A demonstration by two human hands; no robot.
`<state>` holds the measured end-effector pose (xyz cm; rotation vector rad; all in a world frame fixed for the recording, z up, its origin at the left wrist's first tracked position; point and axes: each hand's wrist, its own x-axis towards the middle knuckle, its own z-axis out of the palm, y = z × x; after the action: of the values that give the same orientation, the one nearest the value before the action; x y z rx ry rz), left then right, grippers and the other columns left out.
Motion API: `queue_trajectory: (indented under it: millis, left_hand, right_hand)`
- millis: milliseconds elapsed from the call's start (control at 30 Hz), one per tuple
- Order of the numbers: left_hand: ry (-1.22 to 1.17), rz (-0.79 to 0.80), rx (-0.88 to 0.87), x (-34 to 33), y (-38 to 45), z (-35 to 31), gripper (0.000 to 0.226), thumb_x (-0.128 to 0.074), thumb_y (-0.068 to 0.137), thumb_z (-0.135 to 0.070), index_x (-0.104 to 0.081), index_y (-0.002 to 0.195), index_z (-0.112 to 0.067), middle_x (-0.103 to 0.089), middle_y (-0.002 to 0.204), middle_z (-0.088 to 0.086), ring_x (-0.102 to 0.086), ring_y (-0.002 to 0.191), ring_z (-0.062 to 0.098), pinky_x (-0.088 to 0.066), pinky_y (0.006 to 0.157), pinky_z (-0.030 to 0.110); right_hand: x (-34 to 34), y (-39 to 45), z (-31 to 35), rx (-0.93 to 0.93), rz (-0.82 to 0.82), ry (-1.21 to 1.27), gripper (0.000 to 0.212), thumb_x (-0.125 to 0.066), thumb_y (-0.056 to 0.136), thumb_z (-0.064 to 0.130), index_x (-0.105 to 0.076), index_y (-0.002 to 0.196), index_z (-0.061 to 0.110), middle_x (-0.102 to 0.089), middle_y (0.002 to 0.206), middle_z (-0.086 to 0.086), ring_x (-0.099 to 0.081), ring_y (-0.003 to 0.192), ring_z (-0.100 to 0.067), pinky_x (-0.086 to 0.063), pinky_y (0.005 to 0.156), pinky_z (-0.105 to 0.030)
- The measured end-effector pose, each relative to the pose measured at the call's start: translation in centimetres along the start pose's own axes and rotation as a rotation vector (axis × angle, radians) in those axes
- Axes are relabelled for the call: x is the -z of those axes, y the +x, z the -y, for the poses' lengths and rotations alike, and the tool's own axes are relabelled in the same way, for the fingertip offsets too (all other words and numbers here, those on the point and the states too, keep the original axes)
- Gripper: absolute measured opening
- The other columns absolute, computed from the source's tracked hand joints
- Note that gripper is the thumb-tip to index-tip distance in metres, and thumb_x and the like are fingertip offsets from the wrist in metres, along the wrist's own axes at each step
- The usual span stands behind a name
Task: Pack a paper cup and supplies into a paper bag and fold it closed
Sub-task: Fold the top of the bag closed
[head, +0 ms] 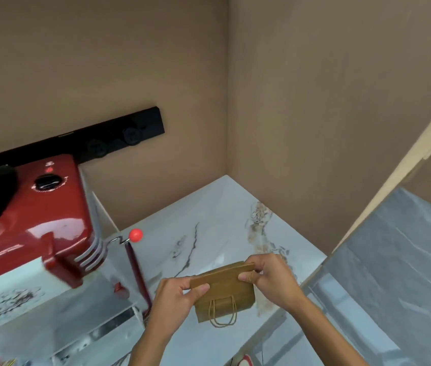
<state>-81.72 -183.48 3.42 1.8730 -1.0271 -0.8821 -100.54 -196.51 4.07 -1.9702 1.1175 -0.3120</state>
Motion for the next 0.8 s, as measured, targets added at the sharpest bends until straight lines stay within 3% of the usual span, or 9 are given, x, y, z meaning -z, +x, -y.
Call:
queue_trajectory:
  millis: [67, 200, 333, 433, 500, 600, 700, 800]
  left_hand:
    - [-0.016, -0.047, 0.013, -0.8, 3.2, 0.6, 0.036, -0.077, 0.081, -0.013, -0.075, 0.067, -0.045, -0.076, 0.078, -0.025, -0.071, 0.078, -0.006, -0.054, 0.074, 0.014]
    - [0.025, -0.119, 0.092, -2.0, 9.0, 1.8, 0.014, -0.079, 0.08, -0.021, -0.08, 0.081, -0.034, -0.077, 0.078, -0.021, -0.07, 0.077, -0.003, -0.057, 0.08, 0.026]
    - [0.073, -0.186, 0.138, -1.8, 14.5, 3.2, 0.009, -0.081, 0.077, -0.03, -0.079, 0.086, -0.033, -0.078, 0.079, -0.015, -0.072, 0.08, 0.006, -0.058, 0.083, 0.034]
    - [0.061, -0.241, 0.21, -1.5, 17.4, 4.6, 0.012, -0.083, 0.075, -0.029, -0.077, 0.074, -0.039, -0.076, 0.07, -0.013, -0.07, 0.069, 0.014, -0.061, 0.072, 0.039]
    - [0.039, -0.271, 0.233, -1.4, 18.8, 4.9, 0.017, -0.083, 0.075, -0.023, -0.076, 0.07, -0.038, -0.068, 0.056, -0.012, -0.06, 0.051, 0.014, -0.058, 0.06, 0.036]
    - [0.048, -0.269, 0.259, -1.1, 20.5, 5.1, 0.029, -0.082, 0.077, -0.017, -0.071, 0.058, -0.036, -0.059, 0.045, -0.015, -0.05, 0.039, 0.008, -0.045, 0.049, 0.023]
    - [0.131, -0.245, 0.254, -1.3, 21.6, 4.7, 0.035, -0.078, 0.08, -0.016, -0.065, 0.054, -0.035, -0.055, 0.04, -0.018, -0.048, 0.035, 0.002, -0.039, 0.045, 0.019]
    - [0.284, -0.191, 0.254, -1.4, 22.6, 4.5, 0.015, -0.07, 0.084, -0.018, -0.071, 0.07, -0.024, -0.054, 0.049, -0.009, -0.052, 0.047, 0.009, -0.034, 0.047, 0.015]
  right_hand:
    - [0.4, 3.5, -0.6, 0.018, 0.001, -0.029, 0.016, -0.072, 0.085, 0.024, -0.068, 0.069, 0.023, -0.071, 0.072, 0.004, -0.063, 0.07, -0.008, -0.046, 0.062, -0.017]
    - [0.8, 10.5, -1.5, 0.052, 0.095, -0.152, 0.023, -0.071, 0.084, 0.023, -0.06, 0.065, 0.03, -0.059, 0.061, 0.015, -0.054, 0.061, 0.0, -0.041, 0.06, -0.016]
    - [0.5, 17.6, -1.8, 0.095, 0.194, -0.249, 0.038, -0.069, 0.086, 0.022, -0.051, 0.056, 0.037, -0.055, 0.059, 0.016, -0.055, 0.063, -0.004, -0.042, 0.062, -0.018]
    - [-0.4, 21.3, -1.8, 0.119, 0.223, -0.298, 0.018, -0.068, 0.087, 0.023, -0.065, 0.07, 0.026, -0.062, 0.066, 0.008, -0.058, 0.068, -0.013, -0.046, 0.065, -0.023]
    - [-1.0, 23.2, -1.8, 0.133, 0.244, -0.334, 0.009, -0.066, 0.089, 0.024, -0.069, 0.08, 0.022, -0.061, 0.068, 0.007, -0.058, 0.069, -0.016, -0.047, 0.066, -0.026]
    - [-1.8, 25.6, -1.9, 0.16, 0.28, -0.397, 0.009, -0.063, 0.091, 0.026, -0.069, 0.086, 0.02, -0.061, 0.07, 0.008, -0.063, 0.076, -0.018, -0.048, 0.068, -0.027]
    - [-2.2, 27.6, -2.2, 0.196, 0.314, -0.5, 0.011, -0.061, 0.092, 0.029, -0.069, 0.094, 0.023, -0.07, 0.084, 0.004, -0.064, 0.086, -0.018, -0.048, 0.073, -0.028]
    - [-2.2, 29.6, -2.3, 0.269, 0.405, -0.631, 0.012, -0.06, 0.091, 0.031, -0.067, 0.094, 0.022, -0.072, 0.095, 0.0, -0.064, 0.091, -0.021, -0.045, 0.072, -0.028]
